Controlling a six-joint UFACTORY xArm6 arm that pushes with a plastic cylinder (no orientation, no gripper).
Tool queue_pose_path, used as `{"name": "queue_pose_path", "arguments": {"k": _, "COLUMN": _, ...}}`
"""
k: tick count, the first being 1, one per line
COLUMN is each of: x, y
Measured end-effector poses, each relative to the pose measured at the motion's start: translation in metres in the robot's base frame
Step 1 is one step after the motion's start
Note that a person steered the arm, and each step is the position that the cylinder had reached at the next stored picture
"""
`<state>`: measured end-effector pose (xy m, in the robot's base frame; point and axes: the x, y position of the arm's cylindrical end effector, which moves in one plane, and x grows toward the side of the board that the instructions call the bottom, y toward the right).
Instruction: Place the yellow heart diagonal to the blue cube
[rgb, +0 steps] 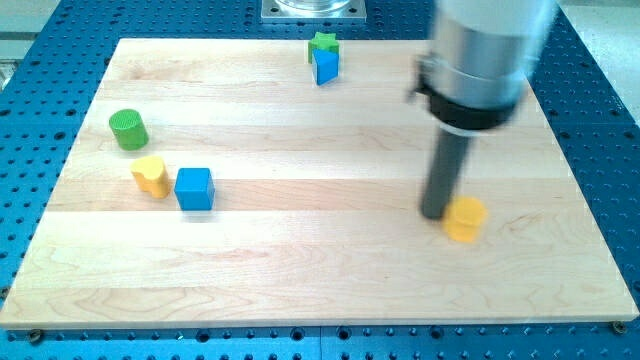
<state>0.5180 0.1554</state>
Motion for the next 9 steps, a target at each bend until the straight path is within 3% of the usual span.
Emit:
{"name": "queue_pose_path", "arguments": {"k": 1, "x": 0.035, "y": 0.062}}
{"name": "queue_pose_path", "arguments": {"k": 2, "x": 0.017, "y": 0.008}}
{"name": "queue_pose_path", "arguments": {"k": 3, "x": 0.039, "y": -0.146}}
{"name": "queue_pose_path", "arguments": {"k": 4, "x": 0.032, "y": -0.31}}
{"name": "queue_pose_path", "arguments": {"k": 5, "x": -0.016, "y": -0.426}}
{"name": "queue_pose_path", "arguments": {"k": 6, "x": -0.064, "y": -0.397}}
{"name": "queue_pose_path", "arguments": {"k": 7, "x": -0.075, "y": -0.289}}
{"name": "queue_pose_path", "arguments": {"k": 8, "x": -0.069, "y": -0.297}}
{"name": "queue_pose_path", "arguments": {"k": 9, "x": -0.013, "y": -0.347}}
